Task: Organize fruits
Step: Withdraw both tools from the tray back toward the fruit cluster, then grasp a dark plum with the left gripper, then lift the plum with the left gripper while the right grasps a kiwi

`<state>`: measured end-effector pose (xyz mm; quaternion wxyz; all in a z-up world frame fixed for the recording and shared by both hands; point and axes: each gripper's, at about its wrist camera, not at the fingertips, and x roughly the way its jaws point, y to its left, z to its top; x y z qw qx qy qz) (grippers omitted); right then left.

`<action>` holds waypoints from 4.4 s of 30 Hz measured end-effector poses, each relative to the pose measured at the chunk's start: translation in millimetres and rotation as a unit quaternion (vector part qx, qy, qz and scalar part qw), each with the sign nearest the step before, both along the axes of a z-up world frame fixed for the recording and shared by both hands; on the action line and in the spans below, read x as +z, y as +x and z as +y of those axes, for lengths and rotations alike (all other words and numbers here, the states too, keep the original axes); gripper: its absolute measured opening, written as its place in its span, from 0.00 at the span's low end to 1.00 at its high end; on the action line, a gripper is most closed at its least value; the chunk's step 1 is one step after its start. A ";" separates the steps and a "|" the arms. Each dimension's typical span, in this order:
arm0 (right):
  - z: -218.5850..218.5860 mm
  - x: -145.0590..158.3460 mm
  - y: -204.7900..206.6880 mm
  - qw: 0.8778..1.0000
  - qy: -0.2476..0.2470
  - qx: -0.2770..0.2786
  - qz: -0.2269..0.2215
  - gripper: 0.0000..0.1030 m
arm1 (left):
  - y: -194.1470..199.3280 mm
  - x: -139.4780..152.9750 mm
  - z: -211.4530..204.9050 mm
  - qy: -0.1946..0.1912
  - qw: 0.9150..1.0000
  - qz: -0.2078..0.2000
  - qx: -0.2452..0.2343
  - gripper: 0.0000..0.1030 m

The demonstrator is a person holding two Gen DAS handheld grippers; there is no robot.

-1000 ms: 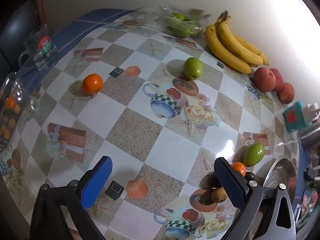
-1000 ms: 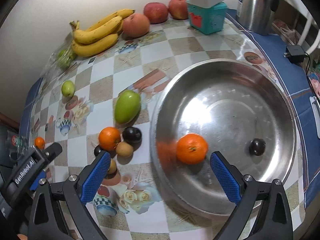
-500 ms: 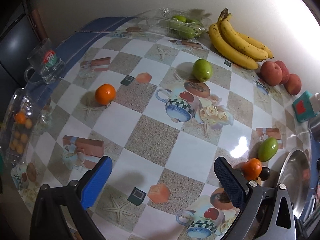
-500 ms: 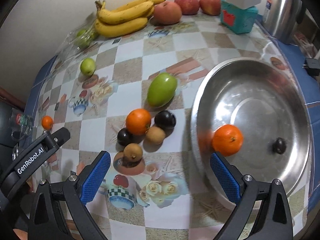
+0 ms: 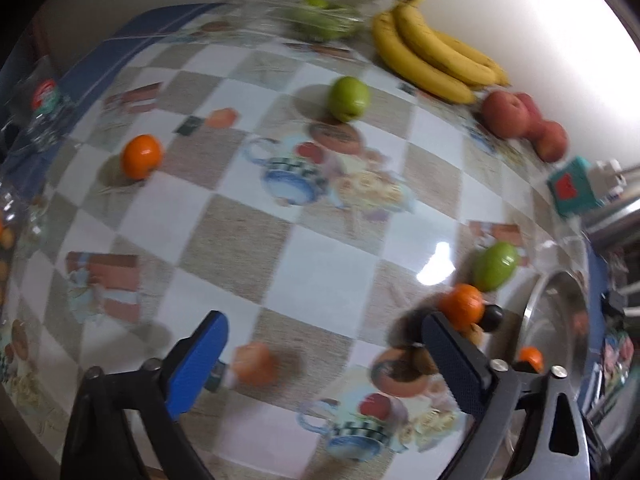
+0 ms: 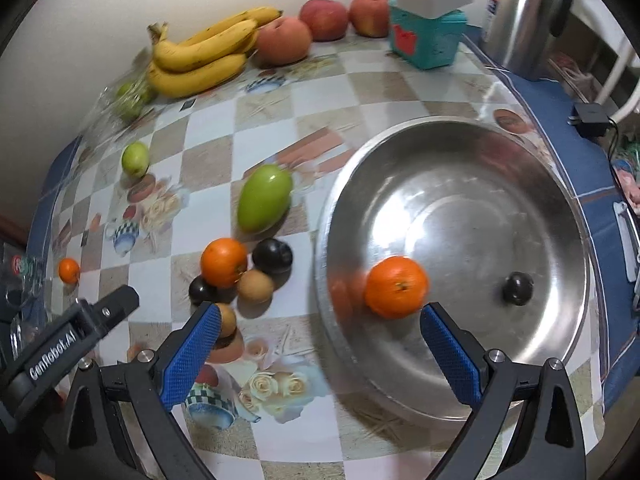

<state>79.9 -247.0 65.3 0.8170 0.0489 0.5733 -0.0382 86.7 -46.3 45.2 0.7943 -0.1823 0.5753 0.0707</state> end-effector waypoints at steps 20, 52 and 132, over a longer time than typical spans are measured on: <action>-19.9 4.5 -2.0 0.999 0.009 -0.037 -0.004 0.97 | 26.4 -17.9 -42.4 -0.087 0.993 0.005 -0.081 0.42; -19.4 0.2 -2.0 0.999 0.012 -0.032 0.007 0.97 | 16.3 -11.9 9.1 -0.057 0.998 -0.003 0.017 0.41; 69.6 -46.9 10.5 0.991 0.044 0.113 0.052 0.29 | 10.7 -9.4 46.0 -0.079 0.994 -0.016 0.072 0.26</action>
